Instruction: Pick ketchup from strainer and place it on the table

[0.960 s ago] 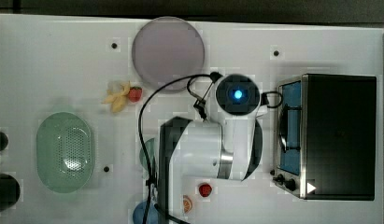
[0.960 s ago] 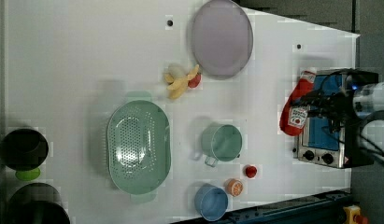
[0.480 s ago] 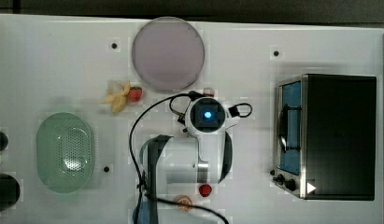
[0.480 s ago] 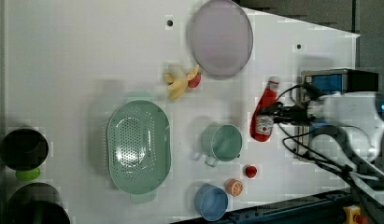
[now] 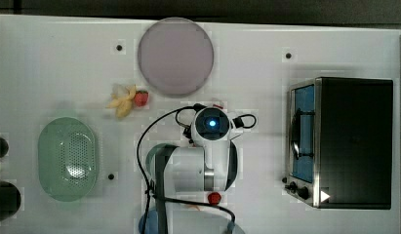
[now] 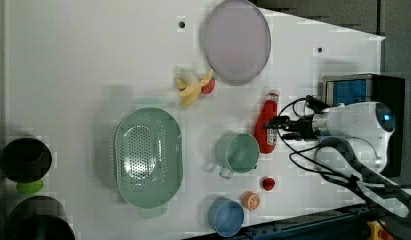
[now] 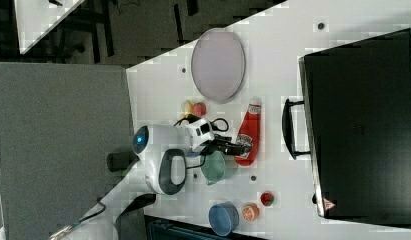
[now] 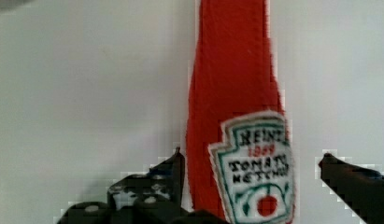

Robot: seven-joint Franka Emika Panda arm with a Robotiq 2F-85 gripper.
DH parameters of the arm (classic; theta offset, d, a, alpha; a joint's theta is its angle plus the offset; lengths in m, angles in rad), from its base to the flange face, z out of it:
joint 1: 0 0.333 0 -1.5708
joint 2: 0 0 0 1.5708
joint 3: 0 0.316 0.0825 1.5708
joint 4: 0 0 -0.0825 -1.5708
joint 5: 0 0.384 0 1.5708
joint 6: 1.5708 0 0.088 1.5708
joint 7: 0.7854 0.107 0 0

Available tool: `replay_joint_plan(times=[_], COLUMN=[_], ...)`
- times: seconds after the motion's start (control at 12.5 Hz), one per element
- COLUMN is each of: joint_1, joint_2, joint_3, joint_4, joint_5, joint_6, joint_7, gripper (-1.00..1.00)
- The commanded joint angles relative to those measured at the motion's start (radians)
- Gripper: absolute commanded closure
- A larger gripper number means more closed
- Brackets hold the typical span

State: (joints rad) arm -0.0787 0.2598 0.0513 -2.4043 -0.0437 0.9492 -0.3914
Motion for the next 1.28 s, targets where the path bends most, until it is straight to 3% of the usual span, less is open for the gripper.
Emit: replay_joint_plan(times=[0.08, 0.48, 0.8, 0.96, 1.28], joint_1=[0.003, 0.004, 0.004, 0.003, 0.003], joint_2=[-0.162, -0.266, -0.252, -0.252, -0.246], joint_3=[-0.001, 0.029, 0.045, 0.042, 0.041], joint_4=[0.118, 0.435, 0.687, 0.736, 0.732], joint_5=[0.02, 0.02, 0.023, 0.023, 0.022], joint_6=[-0.059, -0.569, -0.84, -0.885, -0.885], joint_7=[0.005, 0.335, 0.418, 0.418, 0.418], gripper=[-1.0, -1.0, -1.0, -1.0, -1.0])
